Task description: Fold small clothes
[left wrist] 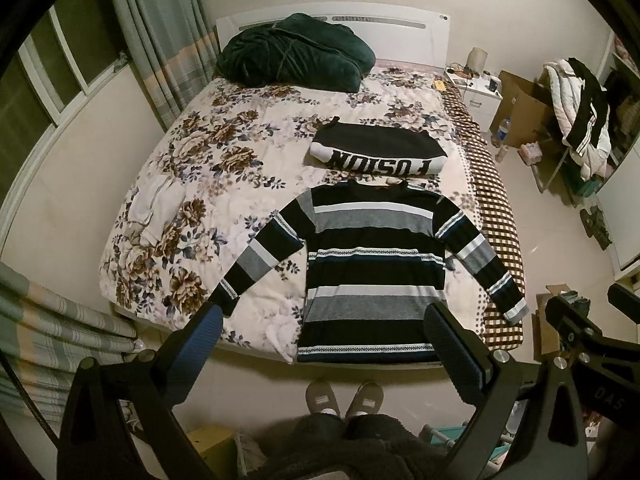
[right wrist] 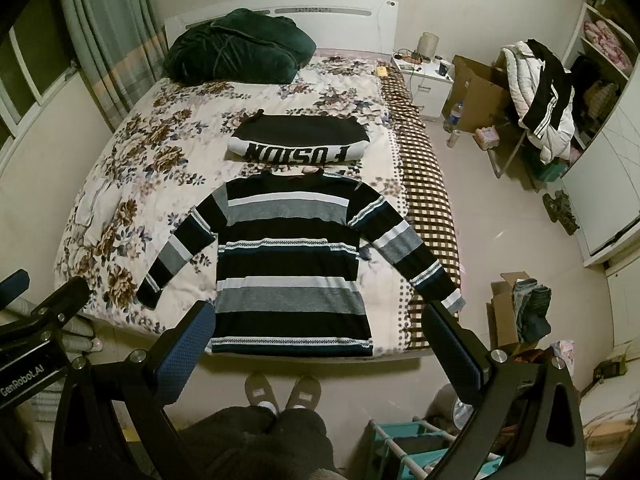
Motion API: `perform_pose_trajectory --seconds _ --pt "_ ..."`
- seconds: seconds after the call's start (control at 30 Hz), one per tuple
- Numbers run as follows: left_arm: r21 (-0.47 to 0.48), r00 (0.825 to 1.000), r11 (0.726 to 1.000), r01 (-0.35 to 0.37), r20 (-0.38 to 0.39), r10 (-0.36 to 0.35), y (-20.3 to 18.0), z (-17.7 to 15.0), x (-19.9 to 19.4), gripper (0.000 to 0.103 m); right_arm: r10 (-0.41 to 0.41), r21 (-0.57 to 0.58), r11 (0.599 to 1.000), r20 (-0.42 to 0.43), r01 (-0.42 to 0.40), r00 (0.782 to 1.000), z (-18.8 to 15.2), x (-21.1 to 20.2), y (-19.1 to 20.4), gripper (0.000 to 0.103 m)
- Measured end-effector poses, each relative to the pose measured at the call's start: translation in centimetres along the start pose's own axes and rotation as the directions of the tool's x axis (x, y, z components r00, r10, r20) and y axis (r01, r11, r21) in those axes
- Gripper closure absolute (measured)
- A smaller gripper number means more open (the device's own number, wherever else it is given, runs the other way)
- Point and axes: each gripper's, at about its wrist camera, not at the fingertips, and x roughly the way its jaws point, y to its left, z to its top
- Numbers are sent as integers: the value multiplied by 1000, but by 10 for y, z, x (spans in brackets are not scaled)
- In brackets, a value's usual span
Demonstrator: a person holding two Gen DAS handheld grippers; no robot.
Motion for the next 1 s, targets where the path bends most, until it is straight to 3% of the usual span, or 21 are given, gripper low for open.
perform_pose_trajectory --seconds 1.0 --pt "-2 1000 1000 5 -1 -5 0 3 3 0 -1 1 1000 -5 1 1000 3 0 1 0"
